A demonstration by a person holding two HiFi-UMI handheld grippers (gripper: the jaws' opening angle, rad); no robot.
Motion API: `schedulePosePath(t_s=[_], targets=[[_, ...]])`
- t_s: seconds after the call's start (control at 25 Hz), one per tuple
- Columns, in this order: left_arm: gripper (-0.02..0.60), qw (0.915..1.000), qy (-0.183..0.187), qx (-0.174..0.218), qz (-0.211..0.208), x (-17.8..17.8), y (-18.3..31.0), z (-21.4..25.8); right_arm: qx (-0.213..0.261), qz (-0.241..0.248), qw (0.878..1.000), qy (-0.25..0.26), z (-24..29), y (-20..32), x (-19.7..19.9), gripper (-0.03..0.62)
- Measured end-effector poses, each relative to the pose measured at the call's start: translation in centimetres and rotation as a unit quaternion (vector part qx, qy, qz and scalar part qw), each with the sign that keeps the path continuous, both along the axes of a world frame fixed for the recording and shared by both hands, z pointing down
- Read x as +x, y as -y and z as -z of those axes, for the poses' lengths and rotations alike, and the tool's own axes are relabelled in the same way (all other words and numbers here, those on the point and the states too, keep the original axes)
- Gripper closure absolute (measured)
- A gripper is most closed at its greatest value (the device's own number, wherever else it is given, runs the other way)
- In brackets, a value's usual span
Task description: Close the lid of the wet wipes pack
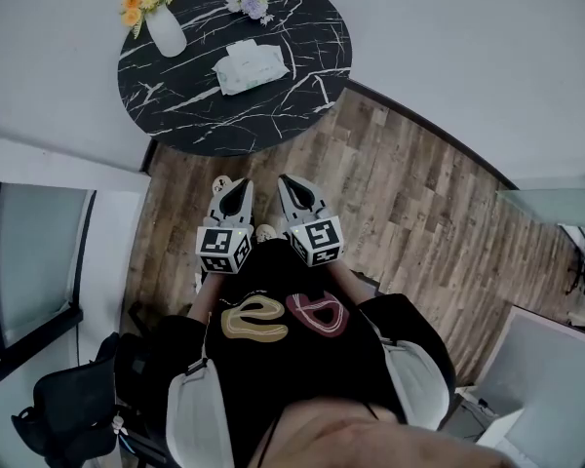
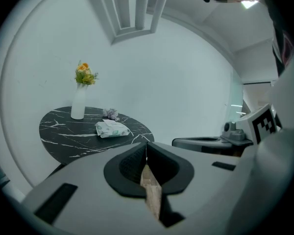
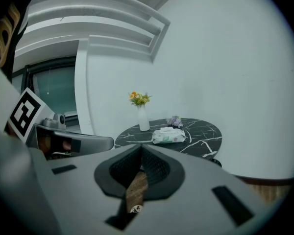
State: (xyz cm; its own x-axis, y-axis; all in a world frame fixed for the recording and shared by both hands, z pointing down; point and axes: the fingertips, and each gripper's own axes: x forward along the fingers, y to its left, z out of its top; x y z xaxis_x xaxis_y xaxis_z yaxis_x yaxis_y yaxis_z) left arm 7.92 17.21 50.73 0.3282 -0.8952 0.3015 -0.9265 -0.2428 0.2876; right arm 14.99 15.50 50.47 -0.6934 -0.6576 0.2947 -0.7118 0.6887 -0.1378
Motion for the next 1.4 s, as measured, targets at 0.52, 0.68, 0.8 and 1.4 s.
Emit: schedulePosePath(t_s=[0.52, 0.68, 0.8, 1.4], targets=[[0.563, 0.9988, -0.001, -0.004, -0.048, -3.6, 8.6, -0.3, -0.024, -0.043, 0.999, -0.003, -0.6, 7.4, -2.8, 0.582], [0.563, 0.9980, -0.001, -0.006, -0.062, -5.2, 11.6, -0.3, -0.036, -0.048, 0.998, -0.004, -0.8, 10.1, -4.5, 0.582], [0.563, 0.9976, -0.001, -0.006, -0.069, -6.7, 13.7, -0.2, -0.044, -0.050, 0.998, -0.005, -1.0, 11.9, -5.9, 0.582], [0.563, 0.9946, -0.004, -0.018, -0.102, -14.2, 21.0, -1.2, -0.062, -0.085, 0.994, -0.025, -1.9, 19.6, -11.3, 0.580]])
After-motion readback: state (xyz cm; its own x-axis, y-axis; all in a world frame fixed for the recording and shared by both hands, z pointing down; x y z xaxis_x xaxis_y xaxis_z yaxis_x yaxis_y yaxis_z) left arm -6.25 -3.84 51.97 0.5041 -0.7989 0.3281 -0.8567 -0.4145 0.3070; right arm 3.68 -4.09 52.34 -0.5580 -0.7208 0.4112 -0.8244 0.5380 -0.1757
